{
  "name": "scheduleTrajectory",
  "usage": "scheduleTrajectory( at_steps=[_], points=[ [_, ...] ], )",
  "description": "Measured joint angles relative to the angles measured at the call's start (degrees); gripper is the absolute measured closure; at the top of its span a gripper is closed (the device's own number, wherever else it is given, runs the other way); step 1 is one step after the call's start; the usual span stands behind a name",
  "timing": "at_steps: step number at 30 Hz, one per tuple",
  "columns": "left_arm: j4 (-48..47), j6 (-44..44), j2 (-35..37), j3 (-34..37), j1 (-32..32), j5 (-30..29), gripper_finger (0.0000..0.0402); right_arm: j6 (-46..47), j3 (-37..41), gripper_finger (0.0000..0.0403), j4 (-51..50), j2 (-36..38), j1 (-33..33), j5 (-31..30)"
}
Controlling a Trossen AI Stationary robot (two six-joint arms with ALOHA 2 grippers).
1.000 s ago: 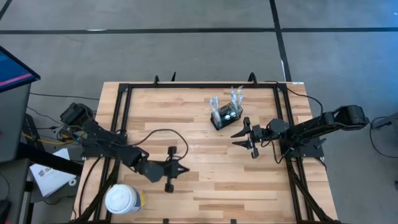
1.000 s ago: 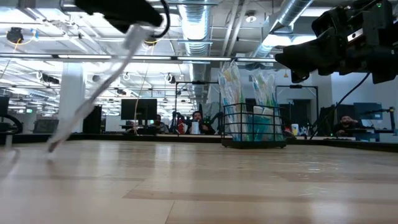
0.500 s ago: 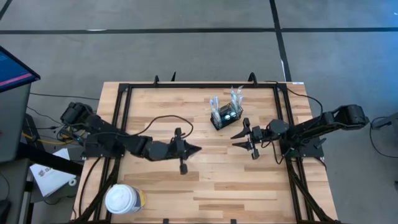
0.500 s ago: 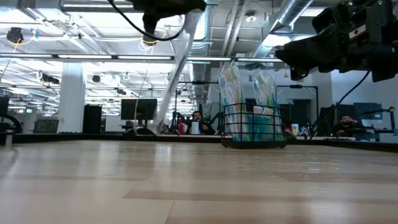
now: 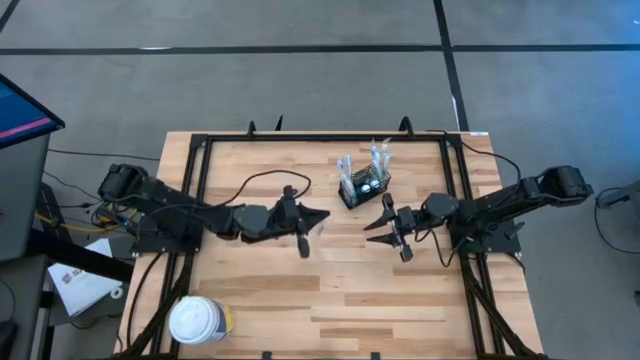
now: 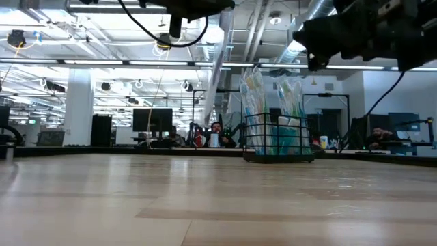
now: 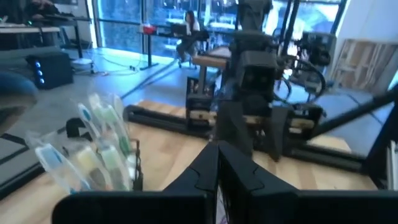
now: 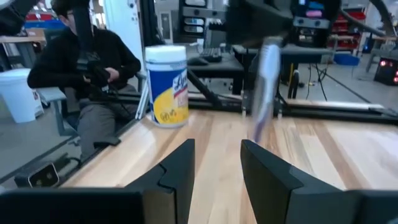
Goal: Pick & Place toothbrushing station
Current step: Put the purple toothbrush into the mesh organizer
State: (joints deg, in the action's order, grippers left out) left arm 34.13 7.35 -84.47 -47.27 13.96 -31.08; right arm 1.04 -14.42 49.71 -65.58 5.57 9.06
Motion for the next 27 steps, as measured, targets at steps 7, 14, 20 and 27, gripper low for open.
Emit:
scheduleTrajectory(
  at_steps=[7,14,20,27],
  points=[
    [5.5,0.0,0.0,0.0,-0.2,1.1,0.0401,-1.0,-1.8,0.0283,0.0,-0.4,-0.5,-0.1],
    [7.0,-2.5,-4.4,-4.3,-0.2,1.0,0.0401,-1.0,-2.2,0.0283,-0.1,-0.4,-0.4,-0.1],
    [6.7,-8.9,-11.4,-12.6,-0.2,1.2,0.0401,-1.0,-2.2,0.0283,-1.2,-0.2,-0.4,-0.1],
    [6.8,-8.8,-13.1,-14.4,-0.2,1.4,0.0401,-3.3,-2.2,0.0283,-2.3,0.5,-0.4,-0.1]
  ],
)
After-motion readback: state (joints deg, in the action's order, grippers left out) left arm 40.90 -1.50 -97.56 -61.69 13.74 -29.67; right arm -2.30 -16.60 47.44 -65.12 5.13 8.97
